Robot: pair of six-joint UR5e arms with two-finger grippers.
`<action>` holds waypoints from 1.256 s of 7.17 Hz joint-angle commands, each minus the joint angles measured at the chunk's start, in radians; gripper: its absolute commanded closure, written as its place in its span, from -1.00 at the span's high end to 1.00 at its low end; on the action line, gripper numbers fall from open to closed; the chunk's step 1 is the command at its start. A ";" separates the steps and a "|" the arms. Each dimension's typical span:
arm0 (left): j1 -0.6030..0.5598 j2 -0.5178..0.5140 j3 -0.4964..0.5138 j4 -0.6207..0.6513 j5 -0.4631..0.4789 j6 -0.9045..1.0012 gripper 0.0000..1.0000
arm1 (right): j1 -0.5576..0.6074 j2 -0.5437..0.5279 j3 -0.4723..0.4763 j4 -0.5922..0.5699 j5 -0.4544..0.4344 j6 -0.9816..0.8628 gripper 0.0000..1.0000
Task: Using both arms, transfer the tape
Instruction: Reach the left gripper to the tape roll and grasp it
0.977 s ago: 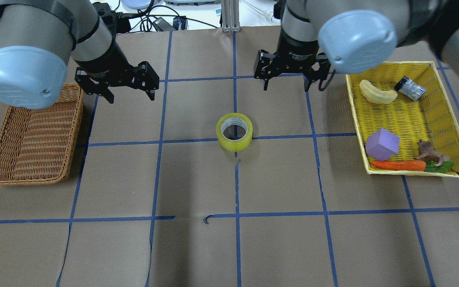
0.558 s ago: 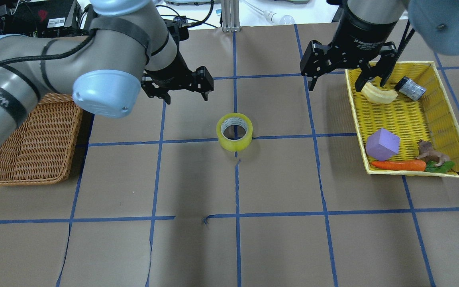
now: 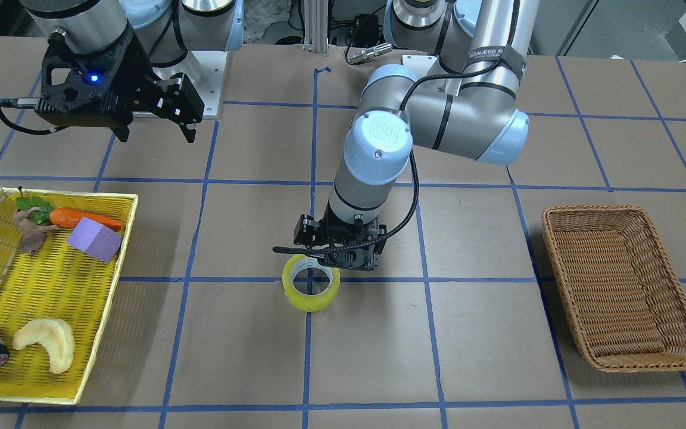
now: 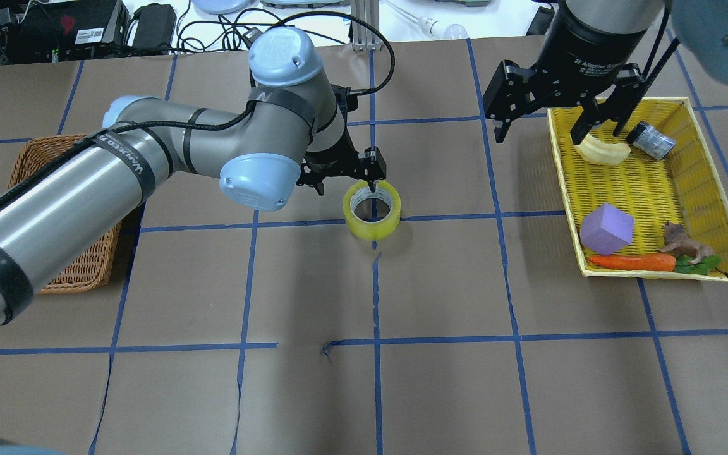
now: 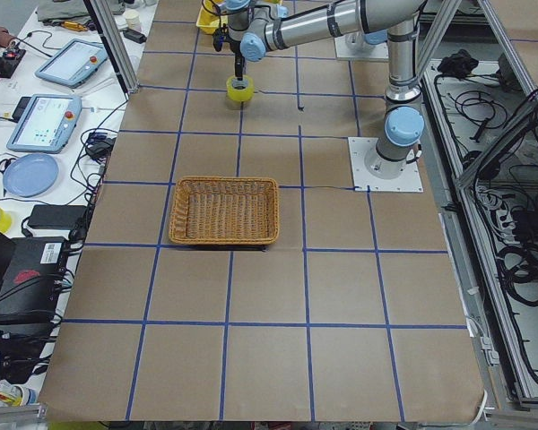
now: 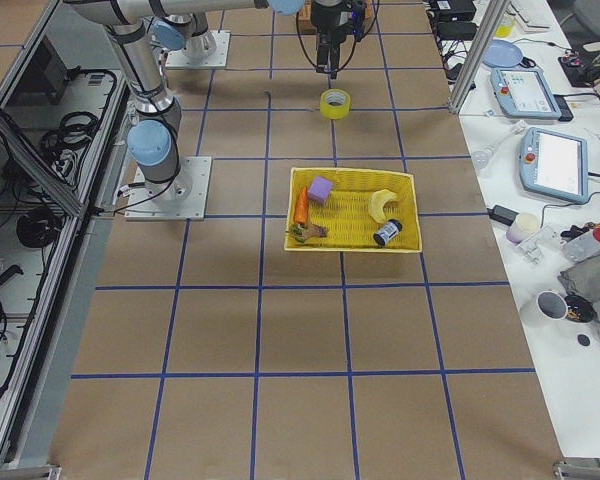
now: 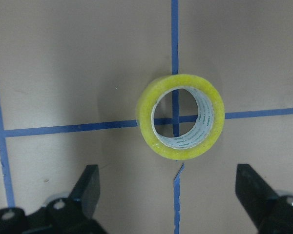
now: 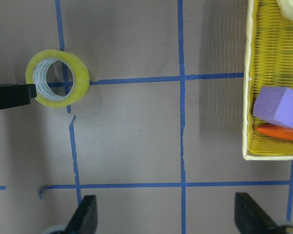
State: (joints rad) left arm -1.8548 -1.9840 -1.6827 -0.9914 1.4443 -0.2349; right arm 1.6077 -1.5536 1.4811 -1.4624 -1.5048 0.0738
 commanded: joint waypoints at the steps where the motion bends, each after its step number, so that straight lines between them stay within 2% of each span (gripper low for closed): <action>1: -0.001 -0.093 -0.049 0.140 0.048 0.005 1.00 | 0.003 -0.002 0.005 -0.003 0.009 0.001 1.00; 4: -0.001 -0.134 -0.040 0.184 0.050 0.003 1.00 | 0.003 -0.002 0.007 -0.009 0.009 0.001 1.00; 5: -0.001 -0.131 -0.040 0.194 0.048 0.008 0.25 | 0.003 -0.002 0.007 -0.012 0.011 0.001 1.00; 6: 0.000 -0.122 -0.040 0.180 0.053 0.008 -0.99 | 0.001 -0.002 0.007 -0.012 0.012 0.000 1.00; 9: 0.035 -0.090 -0.035 0.131 0.054 0.067 -1.00 | 0.000 0.006 -0.001 -0.012 -0.006 0.001 1.00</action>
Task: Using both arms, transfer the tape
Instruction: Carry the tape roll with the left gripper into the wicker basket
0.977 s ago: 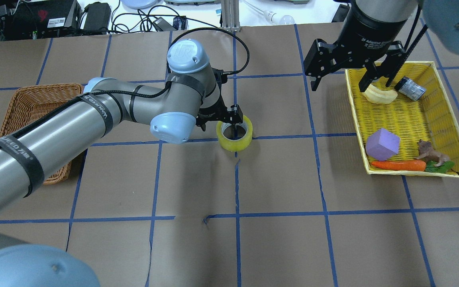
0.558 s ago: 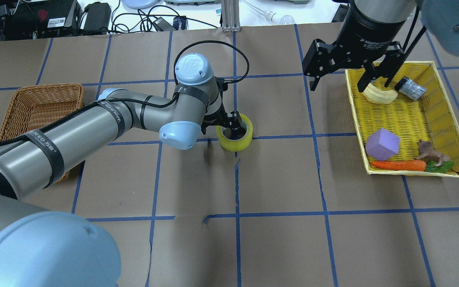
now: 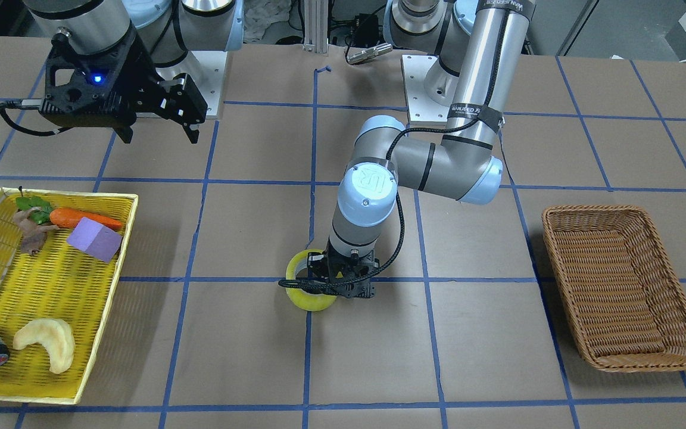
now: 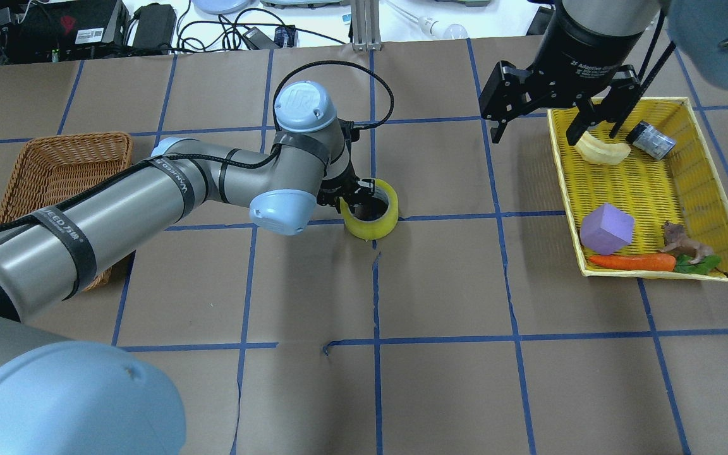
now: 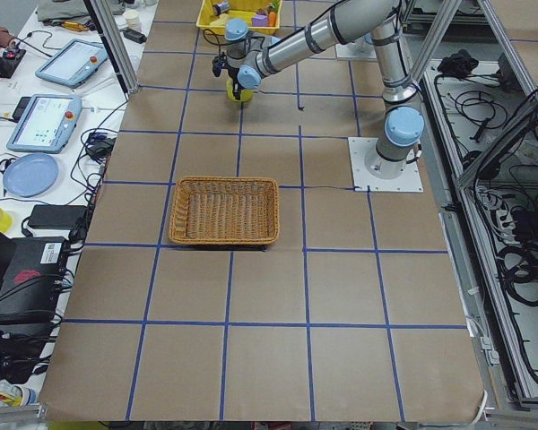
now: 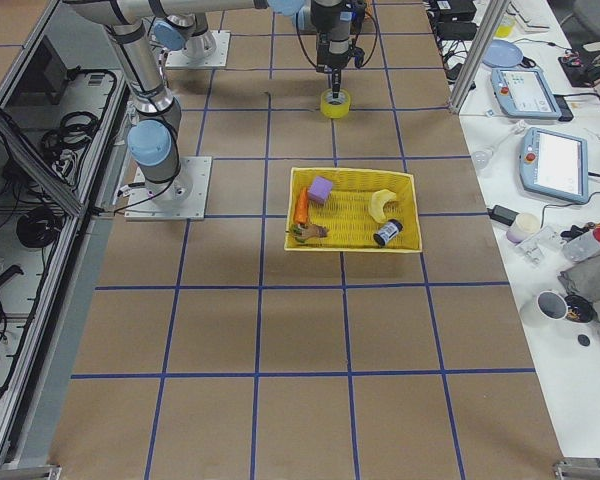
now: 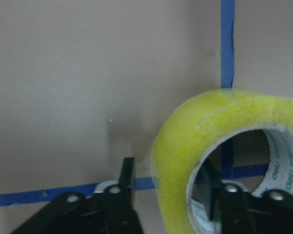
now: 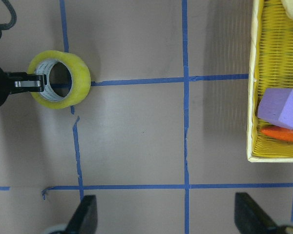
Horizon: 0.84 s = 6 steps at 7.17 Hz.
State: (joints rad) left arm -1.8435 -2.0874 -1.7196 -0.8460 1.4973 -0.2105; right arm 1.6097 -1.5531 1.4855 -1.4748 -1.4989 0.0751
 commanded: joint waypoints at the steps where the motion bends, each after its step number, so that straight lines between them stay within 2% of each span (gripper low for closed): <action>1: 0.088 0.033 0.006 -0.045 0.000 0.072 -1.00 | -0.001 0.007 -0.011 -0.009 -0.018 0.000 1.00; 3: 0.238 0.093 0.052 -0.187 0.018 0.268 -1.00 | -0.001 0.007 -0.011 -0.039 -0.044 0.009 1.00; 4: 0.315 0.122 0.063 -0.220 0.100 0.322 -1.00 | -0.001 0.007 -0.010 -0.044 -0.061 0.005 1.00; 6: 0.471 0.156 0.058 -0.222 0.127 0.515 -1.00 | -0.001 0.005 -0.008 -0.047 -0.060 0.008 1.00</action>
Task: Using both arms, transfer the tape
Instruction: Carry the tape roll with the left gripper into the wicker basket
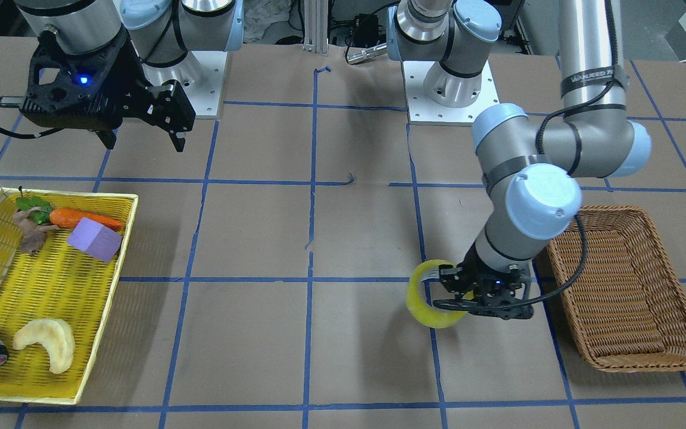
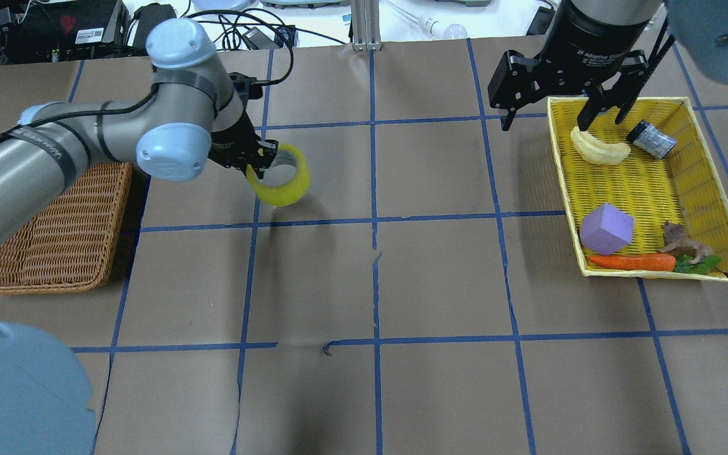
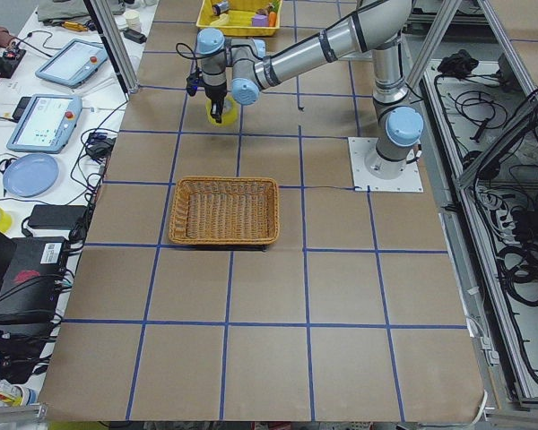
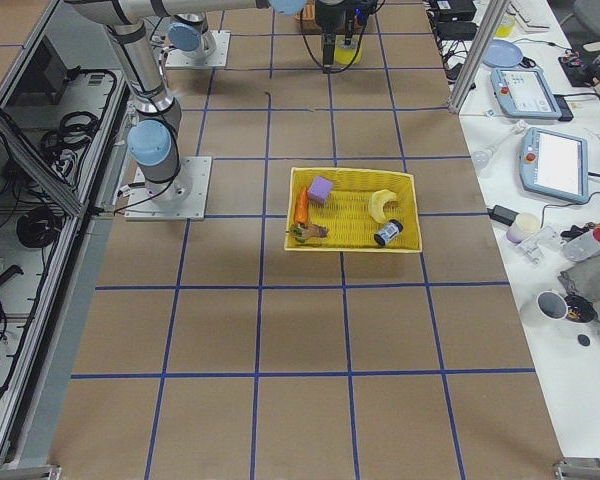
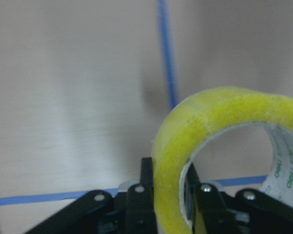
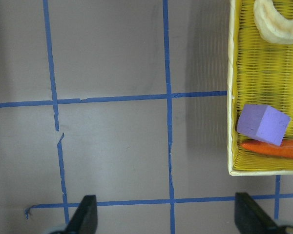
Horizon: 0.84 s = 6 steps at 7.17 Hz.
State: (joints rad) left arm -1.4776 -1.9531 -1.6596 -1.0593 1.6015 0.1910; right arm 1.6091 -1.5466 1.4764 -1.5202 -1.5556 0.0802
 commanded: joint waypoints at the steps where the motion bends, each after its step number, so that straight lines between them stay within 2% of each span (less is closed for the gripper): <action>1: 0.182 0.029 0.003 -0.008 0.029 0.192 -1.00 | 0.000 -0.003 0.004 -0.003 -0.001 0.003 1.00; 5: 0.501 0.027 -0.009 0.018 0.022 0.597 -1.00 | 0.002 -0.004 0.007 -0.003 0.005 0.009 1.00; 6: 0.540 0.010 -0.014 0.053 0.018 0.654 -1.00 | 0.002 -0.004 0.009 -0.003 0.006 0.009 1.00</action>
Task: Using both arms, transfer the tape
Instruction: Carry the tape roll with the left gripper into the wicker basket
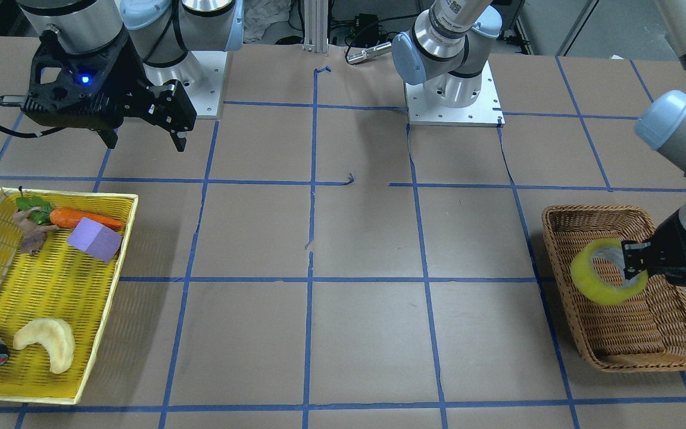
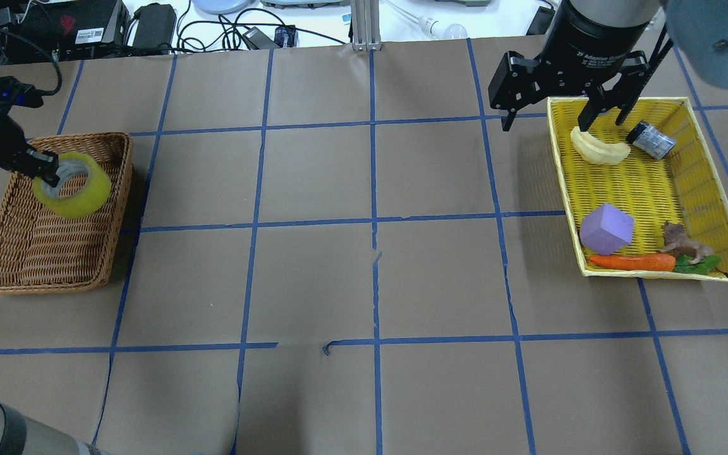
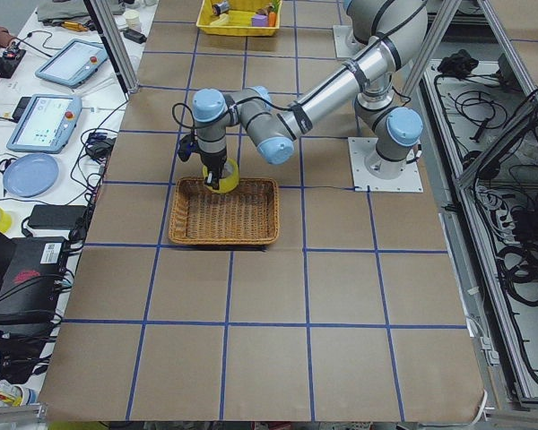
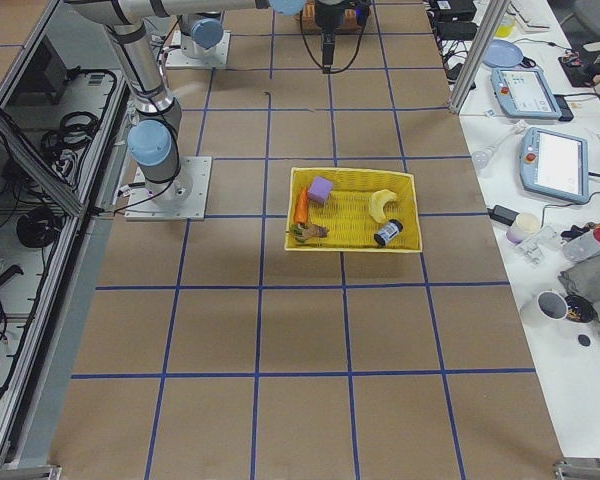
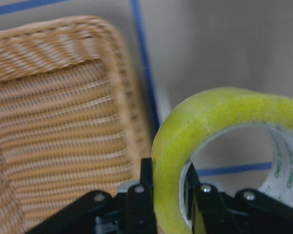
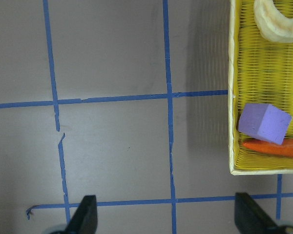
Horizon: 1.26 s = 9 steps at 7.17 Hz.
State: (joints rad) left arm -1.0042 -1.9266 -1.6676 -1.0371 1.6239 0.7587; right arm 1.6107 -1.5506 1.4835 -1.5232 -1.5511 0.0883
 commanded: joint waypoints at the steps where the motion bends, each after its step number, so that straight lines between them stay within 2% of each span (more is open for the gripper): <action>1: 0.081 -0.029 -0.024 0.037 -0.006 0.103 -1.00 | 0.000 -0.002 0.001 0.000 0.003 0.001 1.00; 3: 0.081 -0.077 -0.107 0.156 -0.009 0.096 -1.00 | 0.000 -0.002 0.003 0.000 0.003 0.001 1.00; 4: 0.081 -0.083 -0.138 0.216 -0.009 0.058 -0.08 | 0.000 -0.002 0.003 0.000 0.005 0.001 1.00; 5: 0.081 -0.078 -0.135 0.226 -0.010 0.013 0.63 | 0.000 -0.002 0.003 0.000 0.005 0.001 1.00; 7: 0.067 -0.030 -0.095 0.213 0.007 0.022 0.89 | 0.000 -0.002 0.003 0.000 0.006 0.001 1.00; 9: 0.017 0.023 0.013 0.055 0.001 -0.083 0.85 | 0.000 -0.002 0.003 0.001 0.005 0.001 1.00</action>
State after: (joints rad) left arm -0.9566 -1.9363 -1.7117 -0.9000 1.6269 0.7459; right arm 1.6107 -1.5525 1.4864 -1.5230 -1.5466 0.0890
